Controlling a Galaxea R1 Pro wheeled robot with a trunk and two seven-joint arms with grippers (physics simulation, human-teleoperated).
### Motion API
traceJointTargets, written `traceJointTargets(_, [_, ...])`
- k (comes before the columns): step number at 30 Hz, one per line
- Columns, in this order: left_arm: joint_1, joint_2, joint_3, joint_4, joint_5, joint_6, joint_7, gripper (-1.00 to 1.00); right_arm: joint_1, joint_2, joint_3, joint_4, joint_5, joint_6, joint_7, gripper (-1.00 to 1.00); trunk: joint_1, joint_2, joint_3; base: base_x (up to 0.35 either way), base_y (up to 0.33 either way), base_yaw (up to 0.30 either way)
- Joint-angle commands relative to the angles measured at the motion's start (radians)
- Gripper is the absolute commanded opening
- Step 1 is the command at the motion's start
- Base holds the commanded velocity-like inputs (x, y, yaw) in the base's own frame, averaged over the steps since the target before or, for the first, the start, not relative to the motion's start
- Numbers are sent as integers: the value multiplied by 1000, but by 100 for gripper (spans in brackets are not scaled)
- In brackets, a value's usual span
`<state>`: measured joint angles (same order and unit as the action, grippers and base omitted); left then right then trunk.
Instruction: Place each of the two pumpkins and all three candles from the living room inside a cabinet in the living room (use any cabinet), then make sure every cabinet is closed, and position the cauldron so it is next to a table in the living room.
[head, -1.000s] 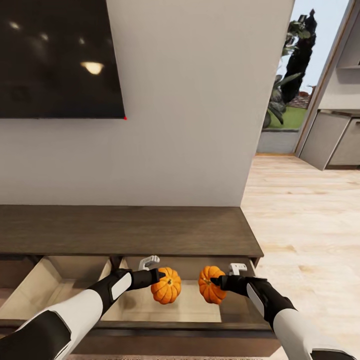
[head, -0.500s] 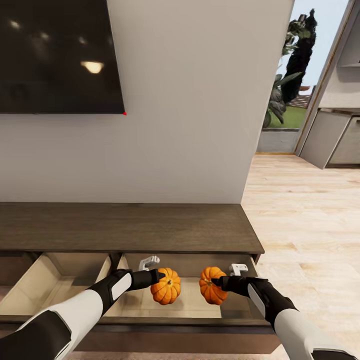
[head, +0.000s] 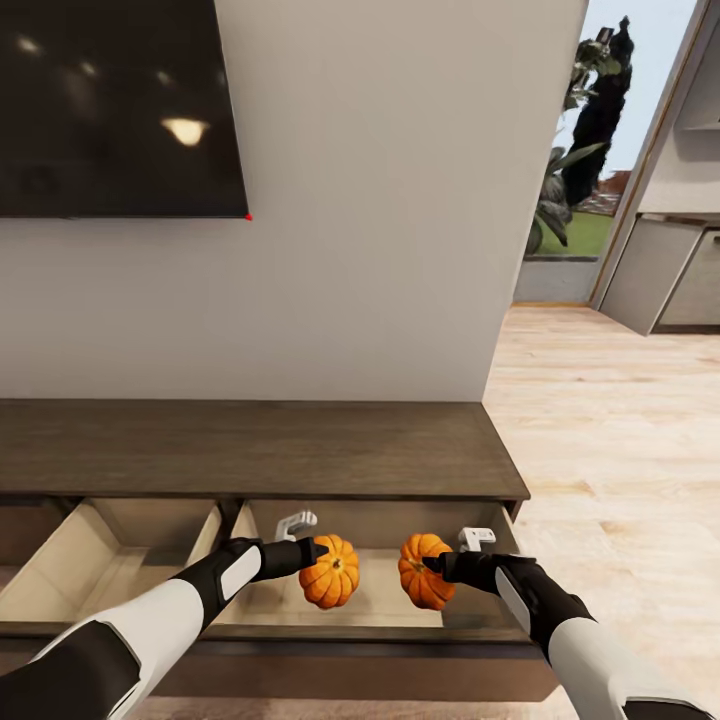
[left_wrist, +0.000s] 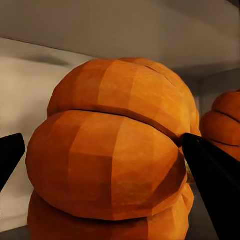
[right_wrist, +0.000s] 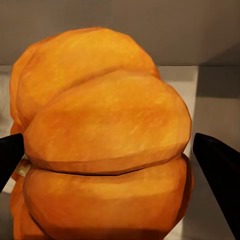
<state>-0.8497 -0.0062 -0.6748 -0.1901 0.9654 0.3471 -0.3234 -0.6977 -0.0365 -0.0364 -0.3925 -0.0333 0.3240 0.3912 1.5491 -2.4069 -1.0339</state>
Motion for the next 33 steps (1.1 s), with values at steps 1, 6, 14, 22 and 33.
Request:
traceJointTargets(1, [0,0,1,0,1,0,0,-100,0,0,0,0,-1,0,0,-100,4,-7,-3,0,0,0])
traceJointTargets(6, [0,0,1,1,1,0,0,-100,0,1,0,0,-1,0,0,-100,23,-42,-19,0,0,0])
traceJointTargets(14, [0,6,5,-5,4,-1,-5,-100,0,0,0,0,-1,0,0,-100,50,-91,-41,0,0,0])
traceJointTargets(22, [0,6,4,-5,3,-4,-7,-100,0,4,0,0,-2,0,0,-100,50,-91,-41,134,0,0])
traceJointTargets(33, [0,5,3,4,7,-88,-11,-100,0,3,0,0,-2,0,0,-100,51,-93,-44,20,0,0])
